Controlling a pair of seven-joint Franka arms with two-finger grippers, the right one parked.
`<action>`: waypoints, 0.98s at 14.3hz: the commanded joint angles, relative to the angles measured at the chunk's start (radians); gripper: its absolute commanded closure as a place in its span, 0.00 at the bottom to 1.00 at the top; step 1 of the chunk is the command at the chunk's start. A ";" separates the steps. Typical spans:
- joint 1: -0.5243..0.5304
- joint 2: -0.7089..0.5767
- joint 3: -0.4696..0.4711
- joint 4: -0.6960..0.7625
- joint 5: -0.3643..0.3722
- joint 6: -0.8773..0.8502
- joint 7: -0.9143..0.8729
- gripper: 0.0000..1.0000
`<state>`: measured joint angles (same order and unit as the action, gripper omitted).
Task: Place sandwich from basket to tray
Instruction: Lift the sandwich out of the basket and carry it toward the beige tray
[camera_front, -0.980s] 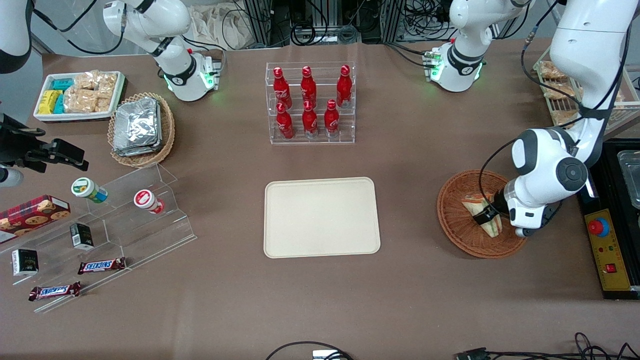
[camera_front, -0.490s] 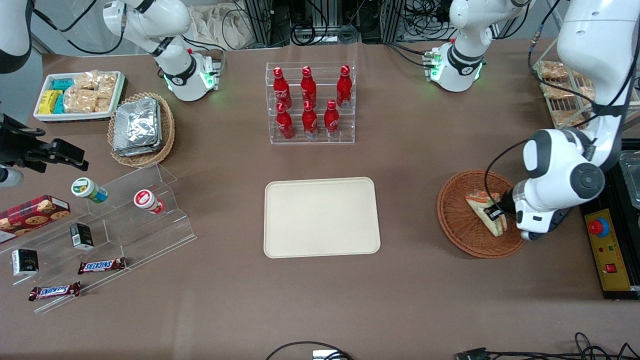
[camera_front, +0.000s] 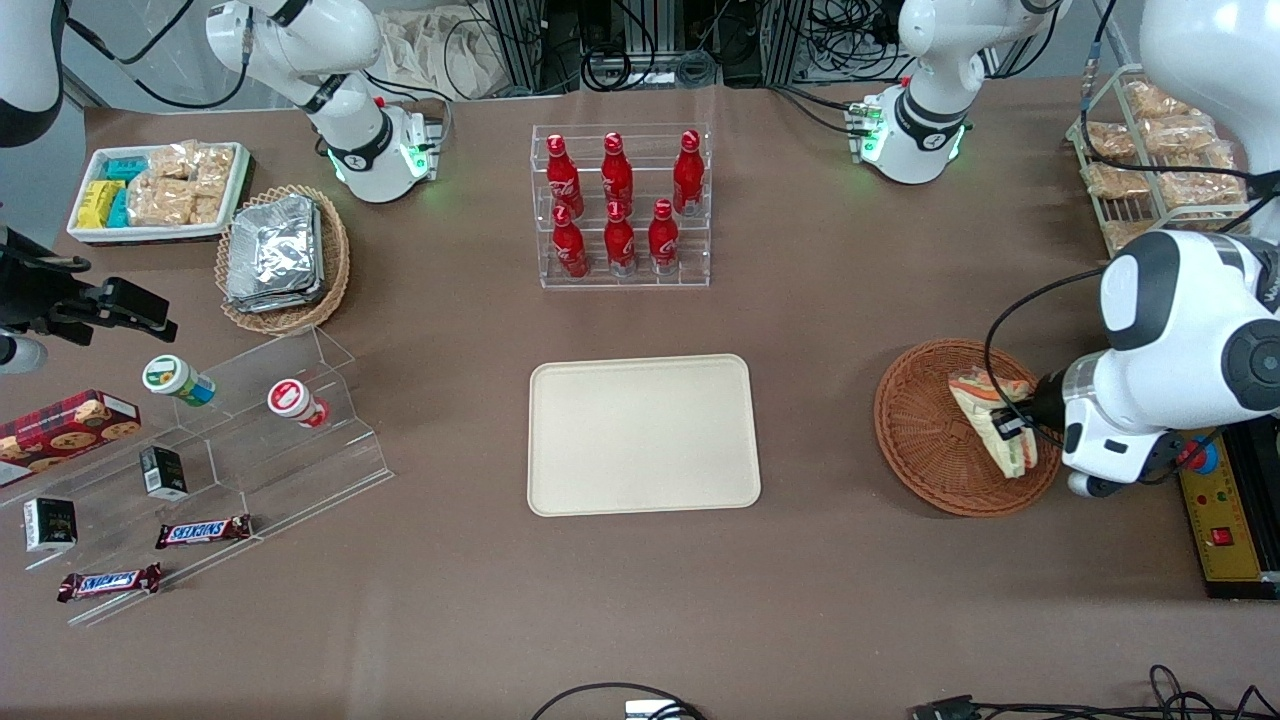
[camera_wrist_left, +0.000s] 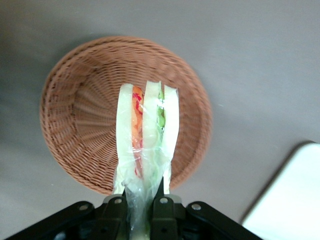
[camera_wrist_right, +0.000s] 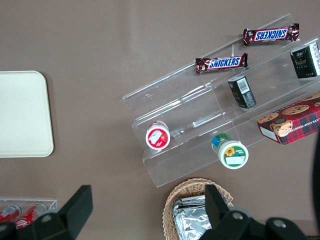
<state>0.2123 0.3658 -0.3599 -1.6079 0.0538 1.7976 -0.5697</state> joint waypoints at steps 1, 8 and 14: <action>-0.086 0.015 0.002 0.056 0.009 -0.037 -0.038 1.00; -0.287 0.202 0.004 0.115 0.009 0.083 -0.168 1.00; -0.451 0.378 0.004 0.194 0.009 0.256 -0.210 1.00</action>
<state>-0.1783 0.6912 -0.3626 -1.4770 0.0537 2.0319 -0.7557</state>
